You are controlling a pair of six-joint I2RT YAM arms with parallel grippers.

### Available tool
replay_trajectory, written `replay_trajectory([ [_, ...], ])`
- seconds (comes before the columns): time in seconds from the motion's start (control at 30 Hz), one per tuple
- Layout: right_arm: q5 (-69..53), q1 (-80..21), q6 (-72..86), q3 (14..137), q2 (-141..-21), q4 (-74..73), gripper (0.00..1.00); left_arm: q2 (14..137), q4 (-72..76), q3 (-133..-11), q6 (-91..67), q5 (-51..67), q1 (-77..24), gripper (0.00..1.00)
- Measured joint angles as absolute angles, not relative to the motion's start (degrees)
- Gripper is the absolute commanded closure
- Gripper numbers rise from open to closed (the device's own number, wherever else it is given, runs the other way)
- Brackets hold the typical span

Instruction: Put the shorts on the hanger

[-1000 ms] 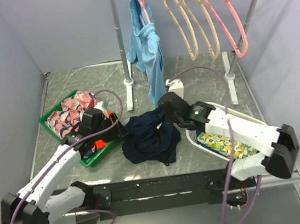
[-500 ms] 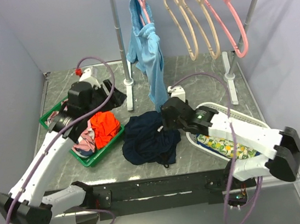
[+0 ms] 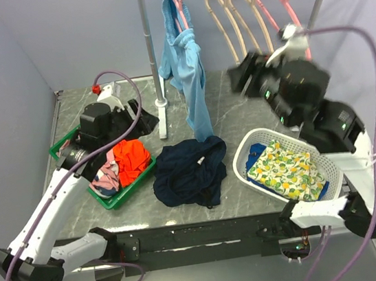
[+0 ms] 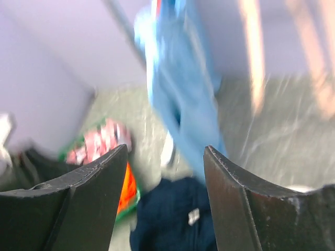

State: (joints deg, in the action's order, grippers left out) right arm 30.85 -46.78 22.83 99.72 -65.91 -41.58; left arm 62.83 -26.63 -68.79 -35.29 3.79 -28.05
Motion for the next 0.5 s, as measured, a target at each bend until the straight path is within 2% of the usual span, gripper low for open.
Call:
replay_trajectory([
  [0.13, 30.7, -39.7, 18.3, 113.7, -73.6, -41.5, 0.36, 61.2, -27.4, -68.8, -34.8, 4.4, -28.1, 0.26],
  [0.5, 17.2, -23.3, 11.2, 124.9, -92.1, -45.3, 0.36, 60.9, -28.8, -68.8, -32.9, 6.3, -28.1, 0.26],
])
